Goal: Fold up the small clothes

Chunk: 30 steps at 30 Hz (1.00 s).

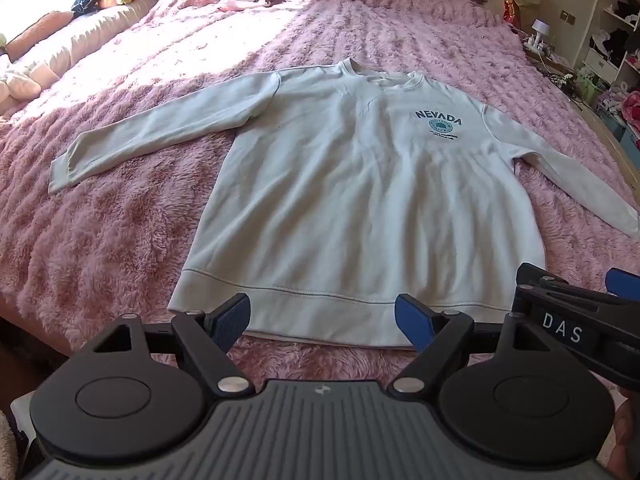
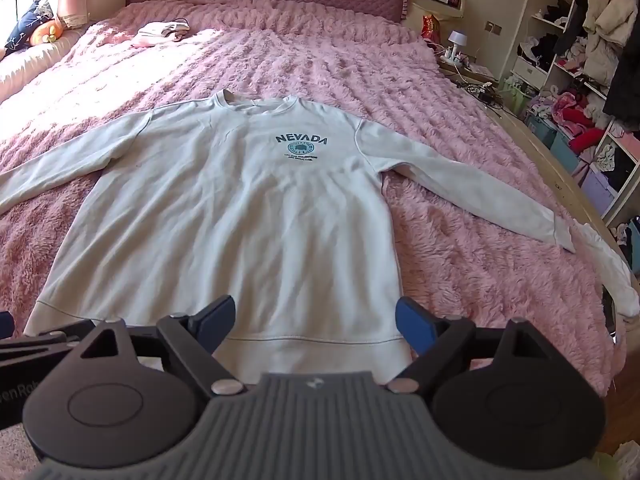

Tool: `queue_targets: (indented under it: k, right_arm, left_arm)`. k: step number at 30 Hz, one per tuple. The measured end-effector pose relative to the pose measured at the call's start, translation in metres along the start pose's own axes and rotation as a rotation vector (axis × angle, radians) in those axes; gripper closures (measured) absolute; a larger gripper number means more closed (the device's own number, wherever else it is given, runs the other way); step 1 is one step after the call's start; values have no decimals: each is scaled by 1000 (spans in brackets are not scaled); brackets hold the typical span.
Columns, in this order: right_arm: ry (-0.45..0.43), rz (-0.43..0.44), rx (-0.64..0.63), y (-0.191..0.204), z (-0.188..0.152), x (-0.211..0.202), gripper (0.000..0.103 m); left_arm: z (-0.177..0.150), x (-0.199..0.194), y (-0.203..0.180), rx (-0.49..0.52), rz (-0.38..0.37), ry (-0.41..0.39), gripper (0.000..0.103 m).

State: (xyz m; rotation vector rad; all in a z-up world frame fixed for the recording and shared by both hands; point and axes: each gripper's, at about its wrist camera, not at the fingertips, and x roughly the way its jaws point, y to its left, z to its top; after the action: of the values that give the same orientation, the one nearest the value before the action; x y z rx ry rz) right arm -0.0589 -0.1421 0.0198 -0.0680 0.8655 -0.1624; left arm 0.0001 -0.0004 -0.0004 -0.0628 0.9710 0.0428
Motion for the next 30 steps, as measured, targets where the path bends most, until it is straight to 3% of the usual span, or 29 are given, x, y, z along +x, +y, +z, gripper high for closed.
queue_targets:
  k: [30]
  right_arm:
    - [6,0,-4,0,-3,2,20]
  left_arm:
    - [-5,7,2,5,5,29,7]
